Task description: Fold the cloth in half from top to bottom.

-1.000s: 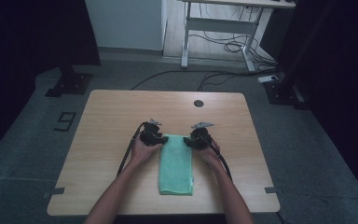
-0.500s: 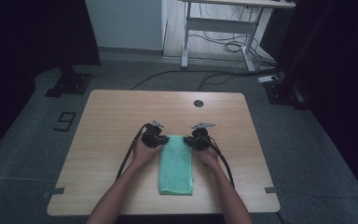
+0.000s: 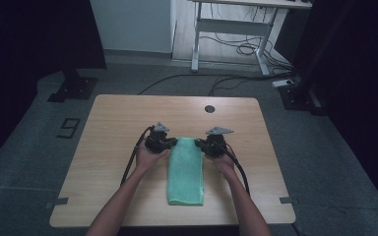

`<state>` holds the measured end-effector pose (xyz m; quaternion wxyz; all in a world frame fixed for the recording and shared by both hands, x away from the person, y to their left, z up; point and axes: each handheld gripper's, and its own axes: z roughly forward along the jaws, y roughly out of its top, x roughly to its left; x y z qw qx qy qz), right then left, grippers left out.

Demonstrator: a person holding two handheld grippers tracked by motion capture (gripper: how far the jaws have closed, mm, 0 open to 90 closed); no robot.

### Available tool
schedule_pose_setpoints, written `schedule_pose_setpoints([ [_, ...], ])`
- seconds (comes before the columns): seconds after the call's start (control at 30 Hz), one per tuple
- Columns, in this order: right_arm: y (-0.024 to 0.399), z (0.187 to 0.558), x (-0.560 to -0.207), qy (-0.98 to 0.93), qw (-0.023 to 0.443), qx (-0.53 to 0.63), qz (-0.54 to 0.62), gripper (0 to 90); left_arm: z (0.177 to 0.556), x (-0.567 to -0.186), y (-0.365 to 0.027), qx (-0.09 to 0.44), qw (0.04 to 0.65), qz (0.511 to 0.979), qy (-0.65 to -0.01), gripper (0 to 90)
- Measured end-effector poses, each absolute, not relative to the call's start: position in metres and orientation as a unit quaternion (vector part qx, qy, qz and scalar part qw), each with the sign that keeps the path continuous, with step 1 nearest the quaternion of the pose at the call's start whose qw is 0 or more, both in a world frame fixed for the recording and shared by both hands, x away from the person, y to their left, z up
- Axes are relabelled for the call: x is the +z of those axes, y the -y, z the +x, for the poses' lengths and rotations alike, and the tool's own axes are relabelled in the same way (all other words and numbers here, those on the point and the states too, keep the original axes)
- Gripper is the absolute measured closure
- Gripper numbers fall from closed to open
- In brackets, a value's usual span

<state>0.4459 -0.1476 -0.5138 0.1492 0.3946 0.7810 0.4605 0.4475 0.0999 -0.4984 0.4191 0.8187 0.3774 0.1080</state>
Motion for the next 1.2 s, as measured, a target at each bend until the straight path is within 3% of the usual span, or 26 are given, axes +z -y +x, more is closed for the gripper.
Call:
schedule_pose_setpoints([
  [0.7,0.157,0.399,-0.504,-0.781,0.156,0.494,0.349,83.1,0.406,-0.487,-0.110,0.119,0.449,0.823,-0.328,85.3],
  [1.2,0.157,0.360,-0.516,-0.796,0.142,0.490,0.325,82.2,0.353,-0.496,-0.112,0.132,0.447,0.834,-0.295,84.7],
])
